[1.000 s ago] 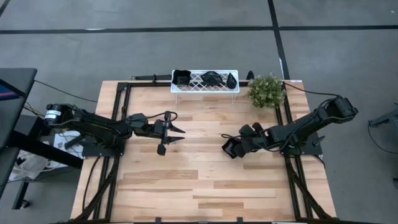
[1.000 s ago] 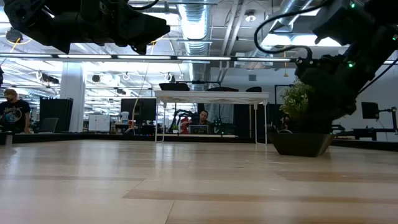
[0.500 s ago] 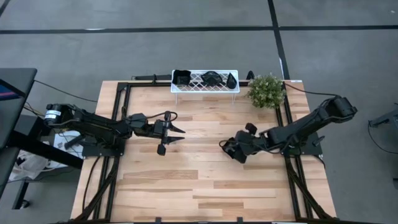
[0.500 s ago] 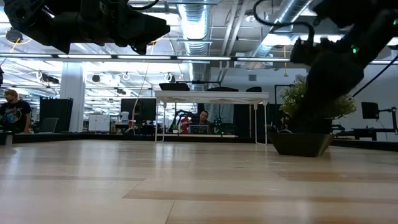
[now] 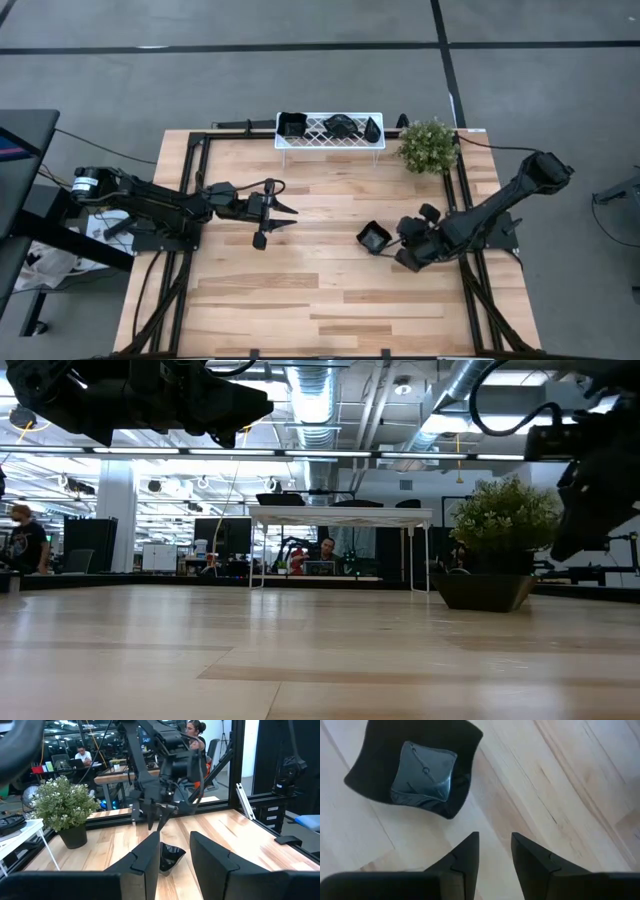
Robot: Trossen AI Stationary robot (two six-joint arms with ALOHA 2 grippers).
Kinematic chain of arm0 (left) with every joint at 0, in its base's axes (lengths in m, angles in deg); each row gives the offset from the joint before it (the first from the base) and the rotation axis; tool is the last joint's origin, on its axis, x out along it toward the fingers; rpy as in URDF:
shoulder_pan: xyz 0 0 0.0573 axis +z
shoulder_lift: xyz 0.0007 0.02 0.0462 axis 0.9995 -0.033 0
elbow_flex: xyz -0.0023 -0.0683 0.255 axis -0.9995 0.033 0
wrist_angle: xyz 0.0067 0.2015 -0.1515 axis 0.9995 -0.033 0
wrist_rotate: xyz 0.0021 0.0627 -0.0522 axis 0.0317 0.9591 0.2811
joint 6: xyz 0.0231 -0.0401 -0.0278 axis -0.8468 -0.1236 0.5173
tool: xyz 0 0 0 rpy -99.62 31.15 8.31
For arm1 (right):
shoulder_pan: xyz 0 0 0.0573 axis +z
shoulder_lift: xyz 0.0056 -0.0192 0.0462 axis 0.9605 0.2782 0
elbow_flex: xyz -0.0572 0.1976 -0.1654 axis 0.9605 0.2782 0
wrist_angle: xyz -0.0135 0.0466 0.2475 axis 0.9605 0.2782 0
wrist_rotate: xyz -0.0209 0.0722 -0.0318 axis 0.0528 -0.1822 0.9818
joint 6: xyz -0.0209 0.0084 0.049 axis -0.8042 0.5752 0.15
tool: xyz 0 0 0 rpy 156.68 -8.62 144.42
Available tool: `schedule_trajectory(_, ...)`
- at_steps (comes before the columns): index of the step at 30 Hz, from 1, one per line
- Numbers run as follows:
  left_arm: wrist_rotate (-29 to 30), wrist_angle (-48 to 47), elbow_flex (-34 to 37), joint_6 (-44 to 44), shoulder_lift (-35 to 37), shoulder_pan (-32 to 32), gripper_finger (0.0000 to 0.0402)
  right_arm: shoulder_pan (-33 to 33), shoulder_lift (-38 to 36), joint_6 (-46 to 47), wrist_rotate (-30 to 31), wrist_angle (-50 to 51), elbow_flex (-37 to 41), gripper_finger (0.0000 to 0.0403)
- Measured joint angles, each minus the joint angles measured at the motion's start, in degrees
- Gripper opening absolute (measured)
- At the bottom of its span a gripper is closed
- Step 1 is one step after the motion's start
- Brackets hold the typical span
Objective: Pick & Place Mini shaped plates
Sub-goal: Stack the distorted square plate on top of the distorted square plate on the shelf
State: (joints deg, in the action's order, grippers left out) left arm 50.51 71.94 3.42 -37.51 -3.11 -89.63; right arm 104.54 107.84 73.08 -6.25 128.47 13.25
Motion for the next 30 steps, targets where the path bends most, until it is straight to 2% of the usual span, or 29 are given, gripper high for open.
schedule_trajectory(4,0.0,0.0,0.0,0.0,0.0,0.0,0.0110,0.8,1.4,-0.5,0.7,-1.1,0.0,0.0108)
schedule_trajectory(11,0.0,0.0,0.0,0.0,0.0,0.0,0.0110,-1.5,7.1,-6.3,-1.0,-1.5,0.0,0.0108)
schedule_trajectory(20,0.0,0.0,0.0,0.0,0.0,0.0,0.0110,-2.6,14.7,-23.6,-1.6,-9.7,0.0,0.0108)
schedule_trajectory(30,0.0,0.0,0.0,0.0,0.0,0.0,0.0110,-7.1,16.3,-35.3,-1.0,-19.6,0.0,0.0108)
